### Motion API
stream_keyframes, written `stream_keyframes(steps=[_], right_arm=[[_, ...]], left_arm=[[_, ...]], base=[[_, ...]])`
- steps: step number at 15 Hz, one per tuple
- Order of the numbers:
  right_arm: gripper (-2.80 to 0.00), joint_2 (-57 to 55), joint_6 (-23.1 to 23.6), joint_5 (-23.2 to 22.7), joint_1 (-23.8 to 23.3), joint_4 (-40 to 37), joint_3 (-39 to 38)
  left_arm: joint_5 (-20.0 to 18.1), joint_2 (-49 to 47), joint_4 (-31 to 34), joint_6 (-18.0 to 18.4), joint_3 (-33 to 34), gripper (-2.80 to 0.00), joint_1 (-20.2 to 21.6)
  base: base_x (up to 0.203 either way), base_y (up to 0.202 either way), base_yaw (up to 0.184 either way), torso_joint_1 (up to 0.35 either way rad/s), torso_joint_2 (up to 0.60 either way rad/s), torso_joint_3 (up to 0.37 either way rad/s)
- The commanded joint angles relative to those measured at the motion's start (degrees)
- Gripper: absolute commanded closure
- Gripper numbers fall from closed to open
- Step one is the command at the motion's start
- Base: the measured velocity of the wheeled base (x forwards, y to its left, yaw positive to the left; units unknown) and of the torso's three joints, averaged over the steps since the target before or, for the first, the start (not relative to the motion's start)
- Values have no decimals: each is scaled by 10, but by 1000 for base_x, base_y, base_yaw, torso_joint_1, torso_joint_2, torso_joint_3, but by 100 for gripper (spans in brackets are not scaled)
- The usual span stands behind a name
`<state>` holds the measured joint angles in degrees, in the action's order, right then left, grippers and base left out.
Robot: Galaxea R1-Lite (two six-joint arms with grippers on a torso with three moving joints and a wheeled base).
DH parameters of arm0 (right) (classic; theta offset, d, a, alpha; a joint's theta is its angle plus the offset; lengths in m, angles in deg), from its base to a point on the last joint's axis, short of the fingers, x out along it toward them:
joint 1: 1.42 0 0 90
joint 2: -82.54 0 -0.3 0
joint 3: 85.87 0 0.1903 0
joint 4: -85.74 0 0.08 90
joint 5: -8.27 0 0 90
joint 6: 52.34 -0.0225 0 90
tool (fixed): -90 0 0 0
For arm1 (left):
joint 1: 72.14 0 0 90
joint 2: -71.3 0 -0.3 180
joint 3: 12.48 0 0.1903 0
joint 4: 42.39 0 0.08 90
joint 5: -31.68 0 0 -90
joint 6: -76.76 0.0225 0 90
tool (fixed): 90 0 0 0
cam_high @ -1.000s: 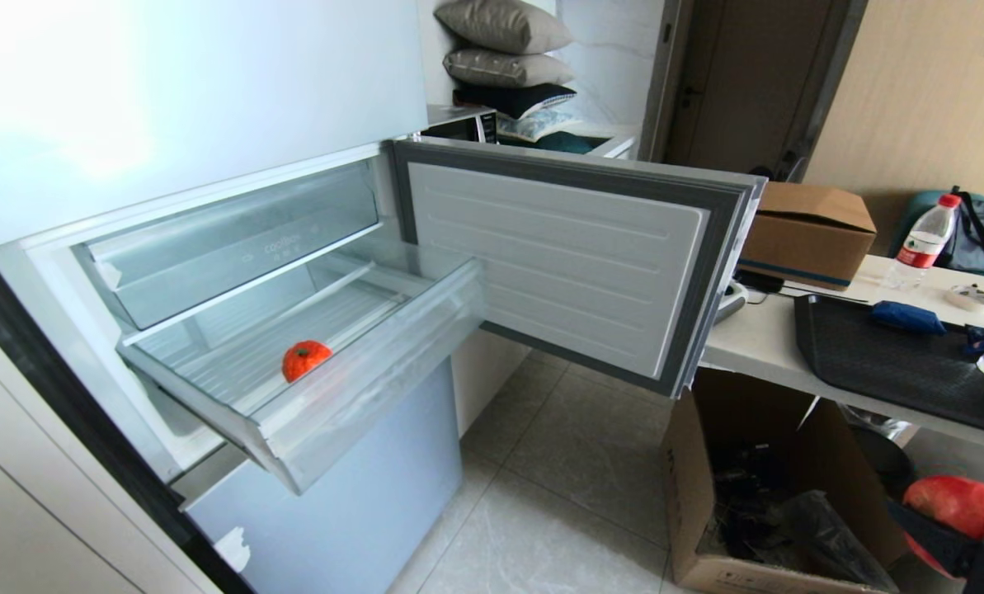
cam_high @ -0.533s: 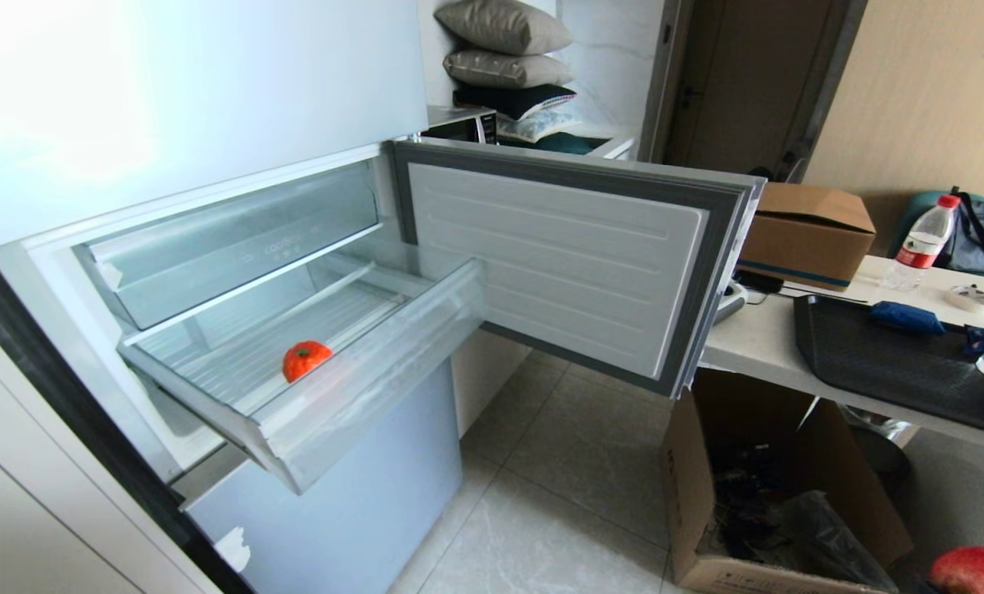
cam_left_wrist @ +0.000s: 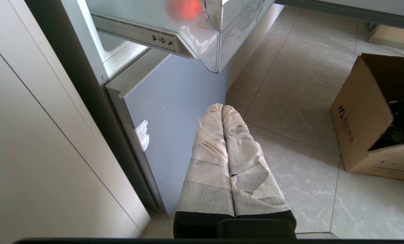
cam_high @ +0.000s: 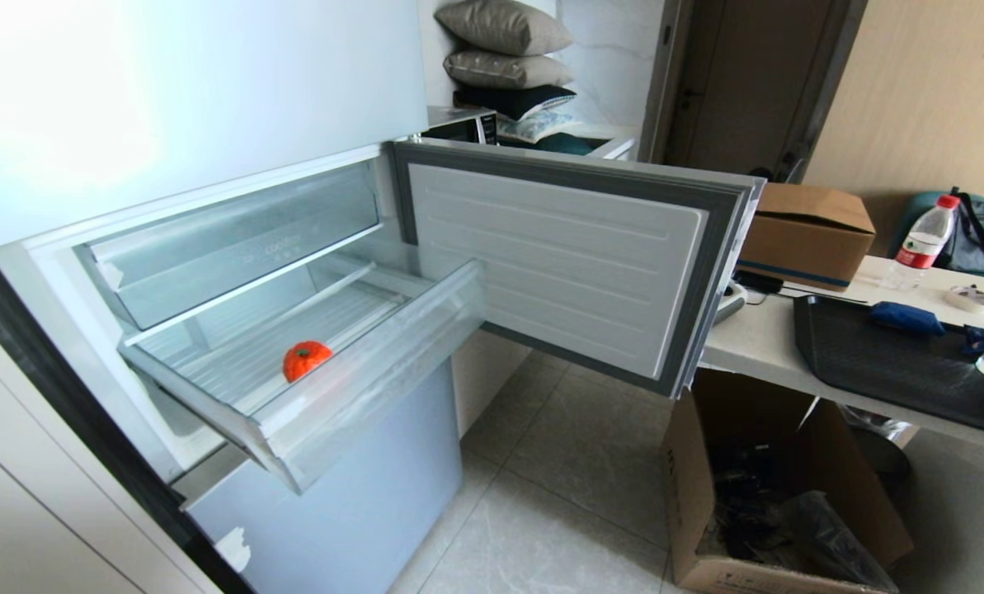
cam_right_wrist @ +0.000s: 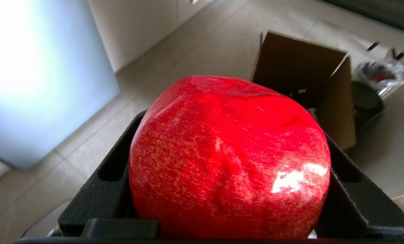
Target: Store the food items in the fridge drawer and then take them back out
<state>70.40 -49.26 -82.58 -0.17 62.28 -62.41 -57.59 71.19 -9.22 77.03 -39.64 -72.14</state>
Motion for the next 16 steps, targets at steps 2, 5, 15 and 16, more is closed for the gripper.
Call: stream_keyframes(steps=[2,5,15,16], right_arm=[[0,72,1,-1,-5,-2,-1],[0,125,-6,2,-9,-3,-1],[0,122,-23,7,-10,-2,-1],[0,122,-23,7,-10,-2,-1]], left_arm=[[0,0,0,0,0,0,0],[0,0,0,0,0,0,0],[0,0,0,0,0,0,0],[0,0,0,0,0,0,0]], base=[[0,0,0,0,0,0],[0,0,0,0,0,0],[0,0,0,0,0,0],[0,0,0,0,0,0]])
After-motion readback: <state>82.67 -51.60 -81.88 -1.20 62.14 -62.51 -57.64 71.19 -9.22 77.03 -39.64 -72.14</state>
